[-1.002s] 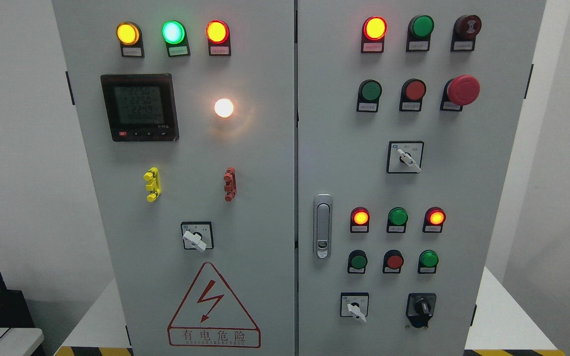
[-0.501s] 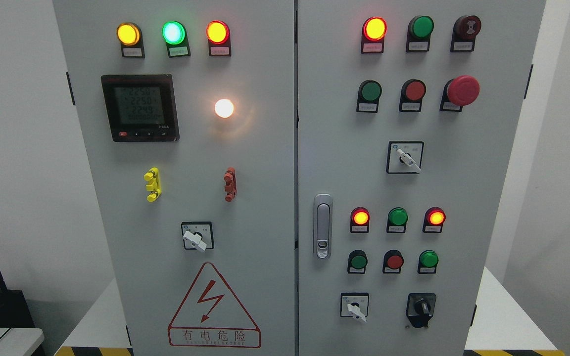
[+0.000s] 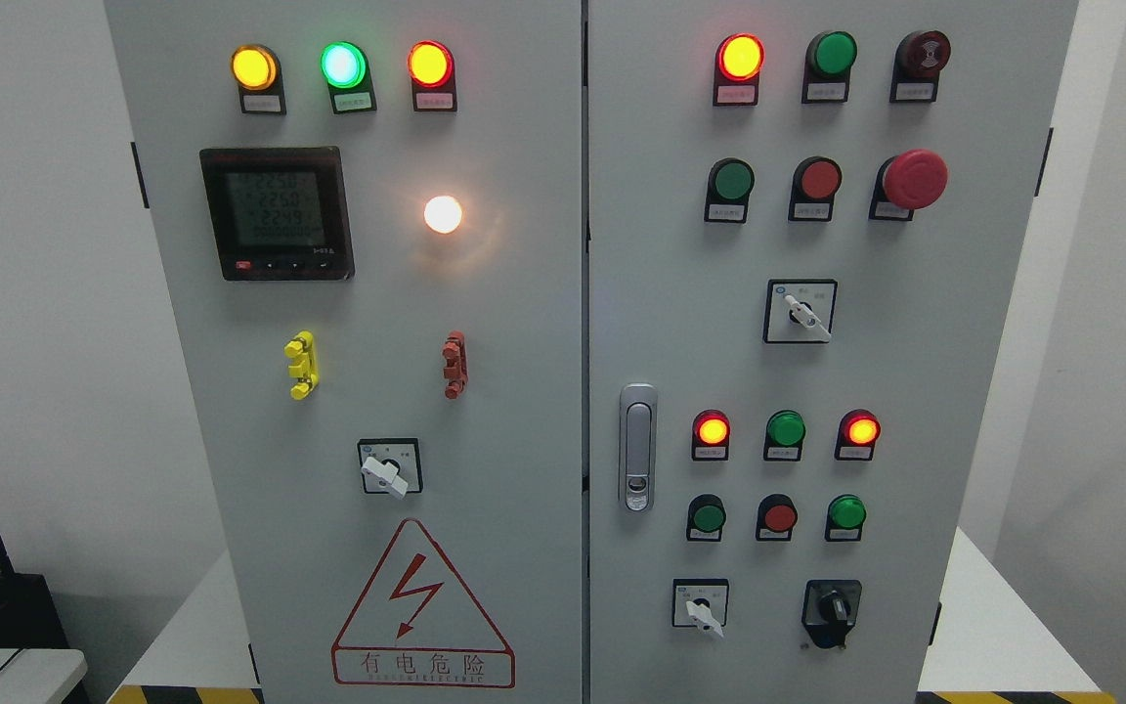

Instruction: Turn on light switch 1

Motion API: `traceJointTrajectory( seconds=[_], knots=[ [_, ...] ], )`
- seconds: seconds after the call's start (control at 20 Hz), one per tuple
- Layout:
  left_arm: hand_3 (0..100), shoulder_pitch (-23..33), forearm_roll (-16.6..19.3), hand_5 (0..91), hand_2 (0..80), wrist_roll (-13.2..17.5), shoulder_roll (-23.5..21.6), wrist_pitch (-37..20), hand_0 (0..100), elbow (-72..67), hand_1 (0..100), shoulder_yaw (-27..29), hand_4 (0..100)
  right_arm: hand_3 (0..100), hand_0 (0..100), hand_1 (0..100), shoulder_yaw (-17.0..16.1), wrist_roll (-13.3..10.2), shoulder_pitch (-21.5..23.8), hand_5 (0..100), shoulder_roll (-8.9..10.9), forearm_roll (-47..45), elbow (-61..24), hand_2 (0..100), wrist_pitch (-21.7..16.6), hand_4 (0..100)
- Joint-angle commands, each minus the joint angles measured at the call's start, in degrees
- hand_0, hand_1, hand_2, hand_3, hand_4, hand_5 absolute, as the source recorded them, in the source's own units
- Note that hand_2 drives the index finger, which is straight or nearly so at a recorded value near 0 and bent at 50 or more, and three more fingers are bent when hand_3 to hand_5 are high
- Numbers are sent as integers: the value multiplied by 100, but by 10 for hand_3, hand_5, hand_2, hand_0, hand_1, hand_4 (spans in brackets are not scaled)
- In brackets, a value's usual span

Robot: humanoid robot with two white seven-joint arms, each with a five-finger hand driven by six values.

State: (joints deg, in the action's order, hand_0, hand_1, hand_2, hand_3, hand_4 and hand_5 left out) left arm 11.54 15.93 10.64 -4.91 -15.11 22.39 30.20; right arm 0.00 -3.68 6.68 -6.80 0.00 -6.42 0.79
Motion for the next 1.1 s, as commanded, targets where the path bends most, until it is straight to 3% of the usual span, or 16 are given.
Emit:
traceJointTrajectory(
  seconds=[0.0, 0.35, 1.05],
  knots=[
    [0, -469, 33, 0, 0, -220, 271, 0, 307, -2626, 153, -1288, 0, 0, 120, 389, 97, -1, 0, 0, 3, -141, 0, 0, 0, 0],
    [0, -565, 25, 0, 0, -677, 473, 105, 333, -2678, 133, -2035, 0, 0, 120, 389, 97, -1, 0, 0, -5, -141, 0, 0, 0, 0],
    [0, -618, 7, 0, 0, -668, 473, 131, 354, -2617, 121, -1983, 0, 0, 120, 389, 97, -1, 0, 0, 3, -141, 0, 0, 0, 0]
  ],
)
